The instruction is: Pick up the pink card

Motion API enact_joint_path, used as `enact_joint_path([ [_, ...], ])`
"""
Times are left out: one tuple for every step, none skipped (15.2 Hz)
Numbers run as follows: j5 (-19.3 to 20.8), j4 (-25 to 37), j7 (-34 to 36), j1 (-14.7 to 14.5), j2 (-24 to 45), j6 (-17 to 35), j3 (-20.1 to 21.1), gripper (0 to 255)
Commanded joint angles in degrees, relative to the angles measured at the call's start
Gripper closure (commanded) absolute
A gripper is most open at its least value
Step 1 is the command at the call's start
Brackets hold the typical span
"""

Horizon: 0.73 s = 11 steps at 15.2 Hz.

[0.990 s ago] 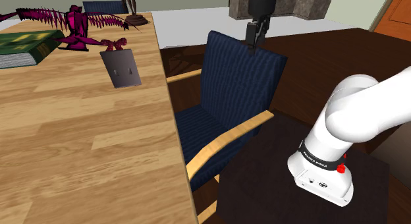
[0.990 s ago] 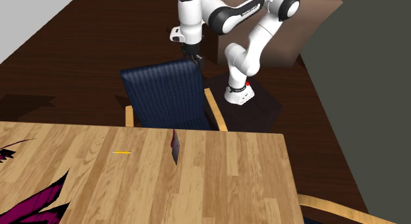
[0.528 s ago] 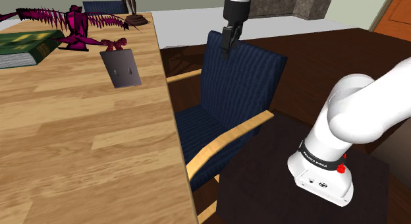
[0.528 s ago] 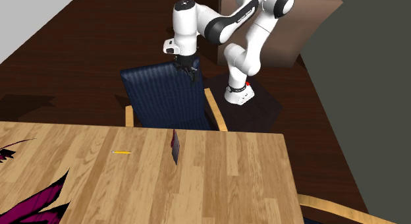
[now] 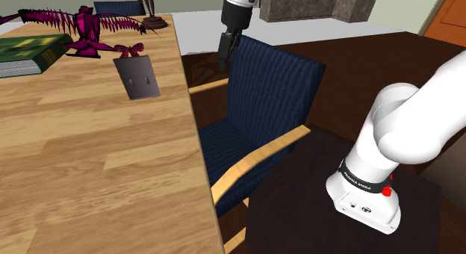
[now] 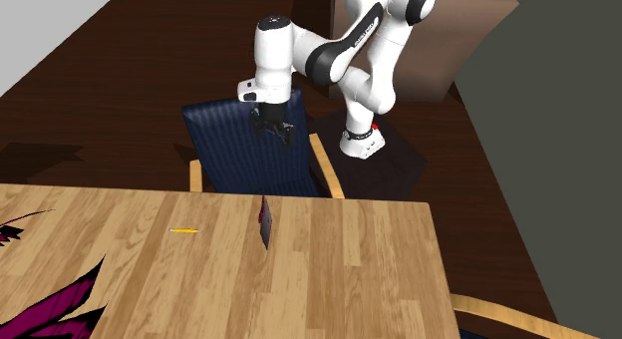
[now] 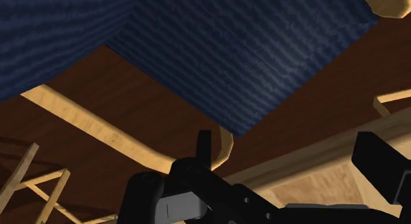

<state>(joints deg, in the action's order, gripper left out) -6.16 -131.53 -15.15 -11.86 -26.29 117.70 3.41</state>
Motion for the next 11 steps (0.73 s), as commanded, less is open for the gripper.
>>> enact_joint_path([
  [-1.45,1.44,-1.65,-1.32,2.62,3.20,0.25,0],
  [-2.16,2.24,-2.45,-1.97,3.79,4.52,0.39,0],
  [-2.87,3.08,-3.26,-2.63,4.96,5.80,0.53,0],
  [-3.59,3.95,-4.09,-3.27,6.12,7.03,0.69,0],
  [-4.33,4.86,-4.95,-3.88,7.27,8.21,0.87,0],
  [-5.06,5.80,-5.82,-4.51,8.40,9.34,1.04,0],
  [-5.79,6.78,-6.70,-5.13,9.52,10.43,1.22,0],
  [-6.52,7.78,-7.60,-5.76,10.64,11.48,1.38,0],
  [-7.26,8.81,-8.51,-6.37,11.73,12.48,1.58,0],
  [-8.00,9.87,-9.44,-6.95,12.82,13.43,1.79,0],
  [-8.73,10.96,-10.37,-7.55,13.89,14.35,1.99,0],
])
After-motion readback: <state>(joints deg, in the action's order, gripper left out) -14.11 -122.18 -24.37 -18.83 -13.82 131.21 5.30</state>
